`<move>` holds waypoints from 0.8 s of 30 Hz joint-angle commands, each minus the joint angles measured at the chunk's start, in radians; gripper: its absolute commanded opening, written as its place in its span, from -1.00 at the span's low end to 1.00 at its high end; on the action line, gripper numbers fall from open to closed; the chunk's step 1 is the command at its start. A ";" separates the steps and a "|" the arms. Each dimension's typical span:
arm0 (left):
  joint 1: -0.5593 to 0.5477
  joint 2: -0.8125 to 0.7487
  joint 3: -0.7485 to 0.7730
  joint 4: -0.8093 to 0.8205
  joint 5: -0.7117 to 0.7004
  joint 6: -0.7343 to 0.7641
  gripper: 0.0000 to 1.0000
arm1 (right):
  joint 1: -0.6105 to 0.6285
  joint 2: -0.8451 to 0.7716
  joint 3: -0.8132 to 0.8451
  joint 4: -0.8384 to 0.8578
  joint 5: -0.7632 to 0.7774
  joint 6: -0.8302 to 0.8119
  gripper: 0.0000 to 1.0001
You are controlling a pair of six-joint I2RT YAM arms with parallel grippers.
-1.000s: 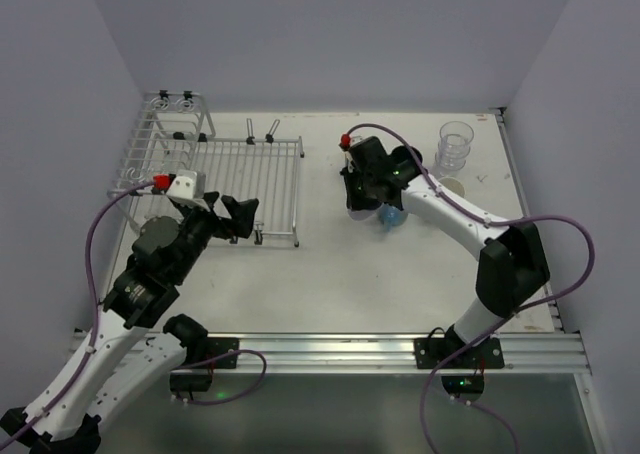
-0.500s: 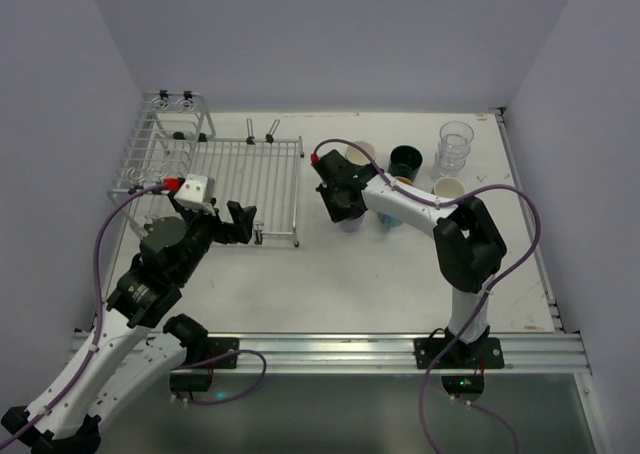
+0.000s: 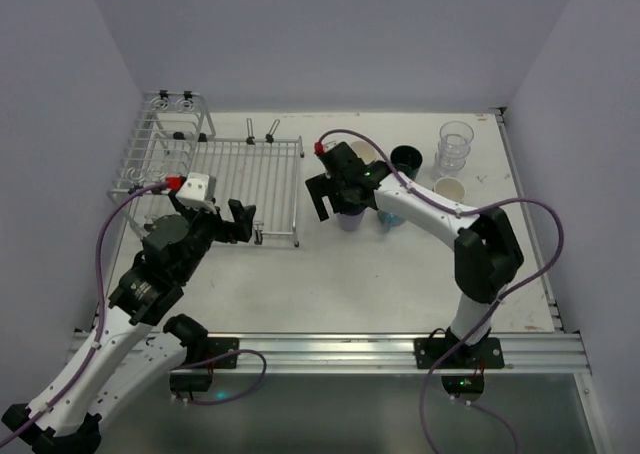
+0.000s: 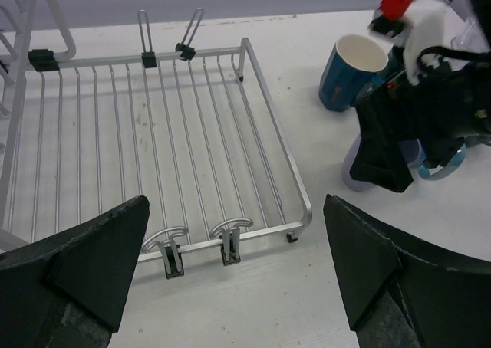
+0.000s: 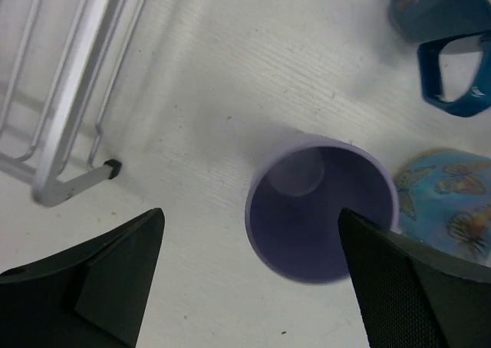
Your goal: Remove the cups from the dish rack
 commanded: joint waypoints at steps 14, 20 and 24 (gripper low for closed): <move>0.005 -0.023 0.256 0.013 0.153 0.015 1.00 | 0.010 -0.996 -0.347 0.344 0.096 0.023 0.98; 0.005 -0.003 0.412 -0.014 0.182 0.017 1.00 | 0.010 -1.306 -0.445 0.435 0.220 0.012 0.98; 0.005 -0.032 0.425 0.000 0.173 0.028 1.00 | 0.009 -1.396 -0.494 0.455 0.308 -0.005 0.98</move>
